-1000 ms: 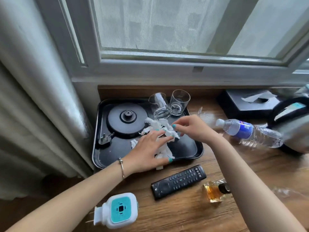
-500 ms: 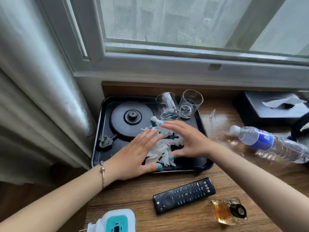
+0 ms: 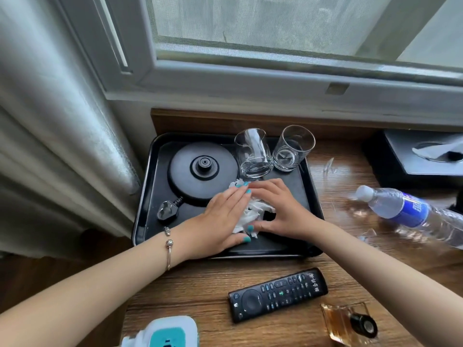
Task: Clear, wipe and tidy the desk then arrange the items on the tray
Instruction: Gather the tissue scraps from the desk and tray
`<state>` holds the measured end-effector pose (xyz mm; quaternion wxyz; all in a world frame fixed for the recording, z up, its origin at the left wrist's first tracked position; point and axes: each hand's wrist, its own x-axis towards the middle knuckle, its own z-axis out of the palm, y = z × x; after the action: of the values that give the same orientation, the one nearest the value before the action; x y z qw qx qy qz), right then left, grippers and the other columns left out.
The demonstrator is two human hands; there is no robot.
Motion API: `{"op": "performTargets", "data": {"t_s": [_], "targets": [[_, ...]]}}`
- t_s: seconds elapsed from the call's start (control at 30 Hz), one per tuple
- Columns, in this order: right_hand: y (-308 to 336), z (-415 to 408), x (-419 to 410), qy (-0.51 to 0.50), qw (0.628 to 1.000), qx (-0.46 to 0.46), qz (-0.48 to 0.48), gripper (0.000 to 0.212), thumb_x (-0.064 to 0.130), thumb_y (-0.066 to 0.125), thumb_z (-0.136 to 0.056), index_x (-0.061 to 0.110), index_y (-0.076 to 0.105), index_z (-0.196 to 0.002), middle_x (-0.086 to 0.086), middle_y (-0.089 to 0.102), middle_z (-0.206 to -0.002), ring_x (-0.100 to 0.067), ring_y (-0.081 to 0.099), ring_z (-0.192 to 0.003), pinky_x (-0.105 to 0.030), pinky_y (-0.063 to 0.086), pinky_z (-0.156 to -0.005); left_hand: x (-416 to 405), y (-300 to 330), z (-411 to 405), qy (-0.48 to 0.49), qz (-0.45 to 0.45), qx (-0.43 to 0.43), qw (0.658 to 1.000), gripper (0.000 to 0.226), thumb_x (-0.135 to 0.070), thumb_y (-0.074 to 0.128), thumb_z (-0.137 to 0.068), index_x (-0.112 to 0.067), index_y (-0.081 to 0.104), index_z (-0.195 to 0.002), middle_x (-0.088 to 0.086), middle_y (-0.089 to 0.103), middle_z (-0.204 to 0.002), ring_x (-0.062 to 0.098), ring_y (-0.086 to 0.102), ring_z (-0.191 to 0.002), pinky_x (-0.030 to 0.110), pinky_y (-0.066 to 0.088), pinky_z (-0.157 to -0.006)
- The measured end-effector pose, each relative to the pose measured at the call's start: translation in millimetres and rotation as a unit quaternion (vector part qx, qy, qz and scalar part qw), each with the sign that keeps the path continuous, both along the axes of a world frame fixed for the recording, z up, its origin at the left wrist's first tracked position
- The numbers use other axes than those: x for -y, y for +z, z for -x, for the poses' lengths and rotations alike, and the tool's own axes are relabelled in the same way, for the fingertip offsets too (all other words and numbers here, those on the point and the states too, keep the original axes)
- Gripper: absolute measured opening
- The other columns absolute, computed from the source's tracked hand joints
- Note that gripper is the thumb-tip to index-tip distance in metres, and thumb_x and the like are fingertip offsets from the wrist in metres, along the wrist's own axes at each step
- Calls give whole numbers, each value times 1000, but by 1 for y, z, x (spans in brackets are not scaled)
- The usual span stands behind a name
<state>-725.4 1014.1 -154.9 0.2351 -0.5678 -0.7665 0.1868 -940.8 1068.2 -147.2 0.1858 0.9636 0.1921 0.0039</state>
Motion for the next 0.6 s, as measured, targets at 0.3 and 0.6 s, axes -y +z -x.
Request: {"op": "performTargets", "data": {"t_s": [0.3, 0.6], "targets": [[7, 1, 3, -10, 998, -59, -29, 42, 2, 82, -71, 4, 67, -110, -9, 44, -124, 2, 48, -95, -13, 39, -91, 7, 2, -21, 49, -65, 52, 995, 71, -41, 35, -96, 10, 25, -145, 25, 38, -146, 38, 41, -129, 48, 39, -106], [18, 2, 12, -42, 994, -98, -3, 10, 0, 77, -77, -3, 68, -79, -12, 65, -79, -25, 61, -70, -39, 48, -62, -2, 6, -25, 48, 83, 185, 978, 27, -9, 65, -89, -1, 53, -111, 9, 59, -102, 25, 59, -92, 22, 41, -81]]}}
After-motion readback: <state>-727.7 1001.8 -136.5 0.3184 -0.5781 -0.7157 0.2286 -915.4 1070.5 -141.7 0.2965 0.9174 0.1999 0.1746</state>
